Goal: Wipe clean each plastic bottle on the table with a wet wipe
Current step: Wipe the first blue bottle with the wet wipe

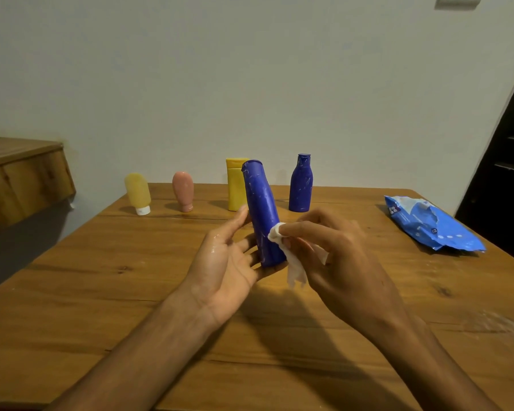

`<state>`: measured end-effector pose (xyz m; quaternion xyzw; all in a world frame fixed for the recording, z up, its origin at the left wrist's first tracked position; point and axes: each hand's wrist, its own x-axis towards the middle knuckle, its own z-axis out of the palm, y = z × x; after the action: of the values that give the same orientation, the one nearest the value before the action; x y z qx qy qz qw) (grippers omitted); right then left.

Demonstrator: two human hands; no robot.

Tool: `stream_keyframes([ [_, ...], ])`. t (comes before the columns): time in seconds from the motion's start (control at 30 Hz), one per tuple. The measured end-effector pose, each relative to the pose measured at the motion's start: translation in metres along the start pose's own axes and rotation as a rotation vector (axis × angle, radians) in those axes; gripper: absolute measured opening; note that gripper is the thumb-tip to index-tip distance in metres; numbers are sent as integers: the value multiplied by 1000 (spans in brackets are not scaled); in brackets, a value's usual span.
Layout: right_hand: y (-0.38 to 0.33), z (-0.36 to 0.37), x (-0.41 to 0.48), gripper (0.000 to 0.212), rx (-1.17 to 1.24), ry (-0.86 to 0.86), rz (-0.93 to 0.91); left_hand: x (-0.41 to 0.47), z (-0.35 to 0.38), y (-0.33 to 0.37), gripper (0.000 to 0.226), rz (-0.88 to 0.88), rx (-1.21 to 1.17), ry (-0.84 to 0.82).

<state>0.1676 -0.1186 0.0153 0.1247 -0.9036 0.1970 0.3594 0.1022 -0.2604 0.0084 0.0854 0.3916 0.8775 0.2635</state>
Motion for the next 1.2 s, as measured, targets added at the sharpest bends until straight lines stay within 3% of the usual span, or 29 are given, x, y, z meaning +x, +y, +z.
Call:
stream_keyframes([
  [0.67,9,7,-2,33,-99,6,59,6,-4,2,60,-44,32,1],
  [0.83,10,5,0,28,1,20,70,7,-3,1,56,-49,-11,-41],
  [0.97,7,4,1,40,87,-20,37,7,-3,1,56,-39,-31,-53],
  [1.2,9,3,1,28,-10,-46,51,9,-5,1,63,-32,69,-35],
])
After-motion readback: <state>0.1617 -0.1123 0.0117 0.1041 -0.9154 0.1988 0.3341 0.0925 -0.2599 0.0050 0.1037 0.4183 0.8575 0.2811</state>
